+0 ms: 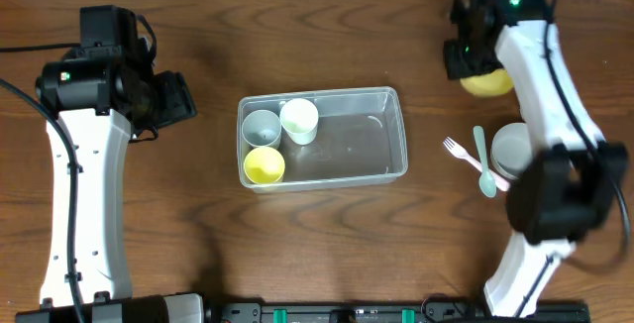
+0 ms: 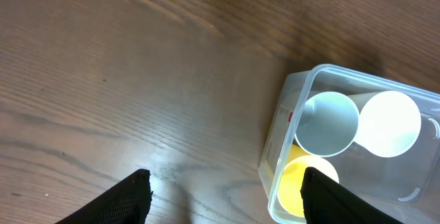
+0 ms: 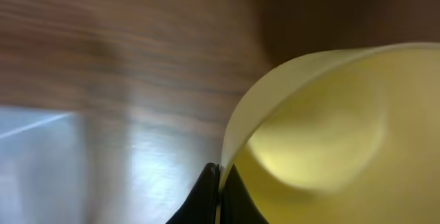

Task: Pack container
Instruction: 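Carry the yellow plate with the right gripper into the container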

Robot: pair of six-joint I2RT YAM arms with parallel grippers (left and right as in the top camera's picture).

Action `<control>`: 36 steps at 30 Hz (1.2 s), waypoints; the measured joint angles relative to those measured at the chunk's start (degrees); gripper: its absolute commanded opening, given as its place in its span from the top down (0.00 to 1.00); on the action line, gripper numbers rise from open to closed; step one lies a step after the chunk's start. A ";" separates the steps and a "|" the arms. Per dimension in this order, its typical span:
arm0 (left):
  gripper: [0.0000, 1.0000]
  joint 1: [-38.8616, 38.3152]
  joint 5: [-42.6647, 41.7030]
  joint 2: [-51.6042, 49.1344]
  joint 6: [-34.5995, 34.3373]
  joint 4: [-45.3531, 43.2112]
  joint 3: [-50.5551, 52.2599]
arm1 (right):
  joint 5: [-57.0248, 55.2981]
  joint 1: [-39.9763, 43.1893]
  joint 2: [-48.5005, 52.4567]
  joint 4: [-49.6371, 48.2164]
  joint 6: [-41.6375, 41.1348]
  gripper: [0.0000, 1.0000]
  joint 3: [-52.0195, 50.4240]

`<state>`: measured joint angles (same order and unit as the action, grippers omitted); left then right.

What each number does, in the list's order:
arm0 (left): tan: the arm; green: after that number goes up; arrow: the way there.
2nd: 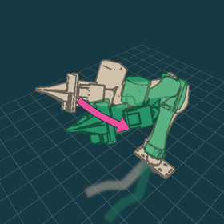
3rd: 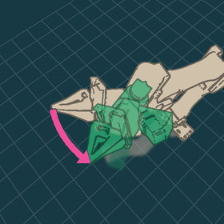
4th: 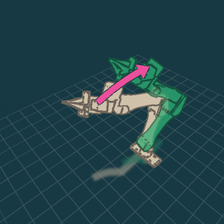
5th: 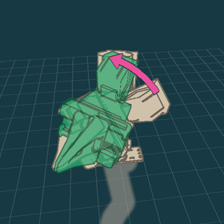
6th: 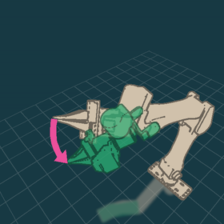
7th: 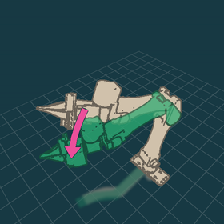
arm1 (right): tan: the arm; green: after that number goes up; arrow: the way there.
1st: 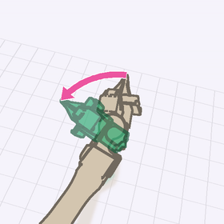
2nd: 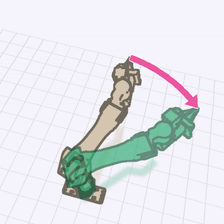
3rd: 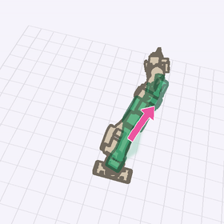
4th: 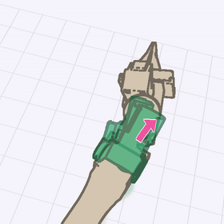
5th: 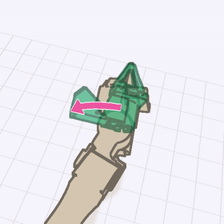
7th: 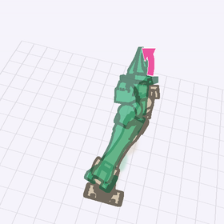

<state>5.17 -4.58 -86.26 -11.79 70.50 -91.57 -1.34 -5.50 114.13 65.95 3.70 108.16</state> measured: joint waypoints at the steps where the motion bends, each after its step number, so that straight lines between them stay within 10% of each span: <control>1: 0.30 0.00 0.00 0.00 0.00 0.00 0.00 | 0.35 -1.46 -3.15 0.59 0.87 0.99 0.61; 15: 0.29 0.00 0.00 0.00 0.00 0.00 0.00 | 3.30 -25.55 -10.88 2.75 4.59 0.99 -2.01; 36: 0.29 0.00 0.00 0.00 0.00 0.00 0.00 | 3.52 -28.85 -4.48 -16.04 3.85 0.99 -24.04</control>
<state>5.17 -4.58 -86.26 -11.79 70.50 -91.57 2.17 -34.35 109.65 49.91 7.55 84.12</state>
